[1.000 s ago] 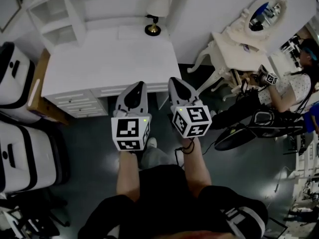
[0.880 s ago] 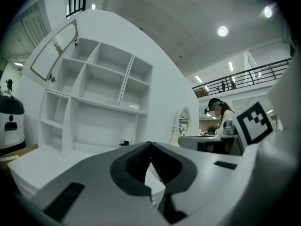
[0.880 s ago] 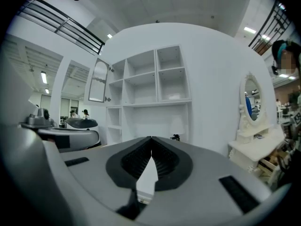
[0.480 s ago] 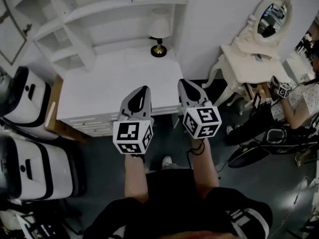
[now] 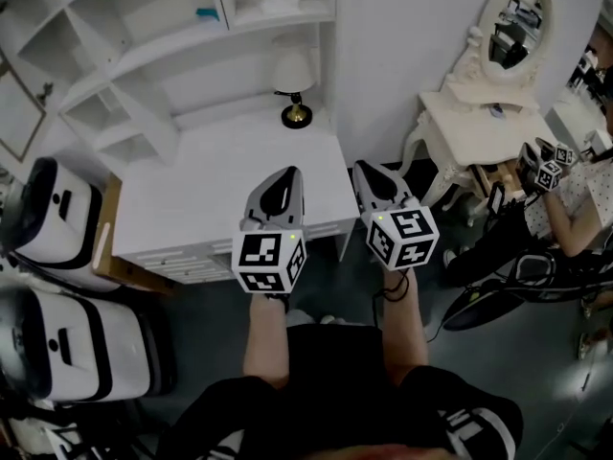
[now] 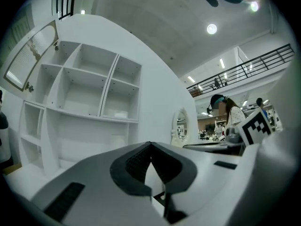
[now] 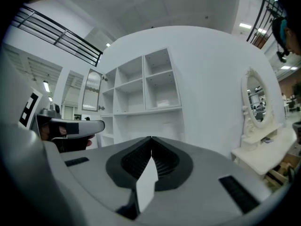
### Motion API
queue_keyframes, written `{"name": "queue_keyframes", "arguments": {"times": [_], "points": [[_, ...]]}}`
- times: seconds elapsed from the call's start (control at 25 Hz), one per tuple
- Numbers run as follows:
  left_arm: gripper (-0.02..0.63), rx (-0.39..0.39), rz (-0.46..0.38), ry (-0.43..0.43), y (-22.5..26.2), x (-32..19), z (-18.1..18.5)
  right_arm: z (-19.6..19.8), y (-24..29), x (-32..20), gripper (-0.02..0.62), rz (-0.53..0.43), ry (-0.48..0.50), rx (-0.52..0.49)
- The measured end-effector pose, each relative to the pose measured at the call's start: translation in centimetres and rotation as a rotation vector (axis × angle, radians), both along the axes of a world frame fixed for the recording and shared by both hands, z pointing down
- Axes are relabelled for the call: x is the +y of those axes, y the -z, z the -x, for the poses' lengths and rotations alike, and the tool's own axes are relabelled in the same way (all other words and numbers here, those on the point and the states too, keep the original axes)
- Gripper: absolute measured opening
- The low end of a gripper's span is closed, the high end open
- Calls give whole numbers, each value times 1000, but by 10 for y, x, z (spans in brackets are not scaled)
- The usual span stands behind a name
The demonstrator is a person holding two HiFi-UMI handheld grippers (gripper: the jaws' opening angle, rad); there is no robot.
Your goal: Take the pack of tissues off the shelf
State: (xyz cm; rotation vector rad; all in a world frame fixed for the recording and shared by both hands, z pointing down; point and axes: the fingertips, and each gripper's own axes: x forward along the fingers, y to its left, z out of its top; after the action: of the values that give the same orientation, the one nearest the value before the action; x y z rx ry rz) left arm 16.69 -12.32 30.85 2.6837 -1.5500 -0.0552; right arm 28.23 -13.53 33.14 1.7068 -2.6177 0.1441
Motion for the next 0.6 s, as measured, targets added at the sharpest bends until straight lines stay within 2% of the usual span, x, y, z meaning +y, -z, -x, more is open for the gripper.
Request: {"name": "queue_keyframes", "arguments": {"times": [0.12,0.4,0.6], "points": [[11,-17,4,11,-3,-5,0,9,-7,-8,20,13,38,1],[11,-35,43,105,-21,-23,27,35,-24,-29,20,44,122,-13],[10,-40,58,133,-32,-42,43,50,-35,-49,20,59,145,-3]]}}
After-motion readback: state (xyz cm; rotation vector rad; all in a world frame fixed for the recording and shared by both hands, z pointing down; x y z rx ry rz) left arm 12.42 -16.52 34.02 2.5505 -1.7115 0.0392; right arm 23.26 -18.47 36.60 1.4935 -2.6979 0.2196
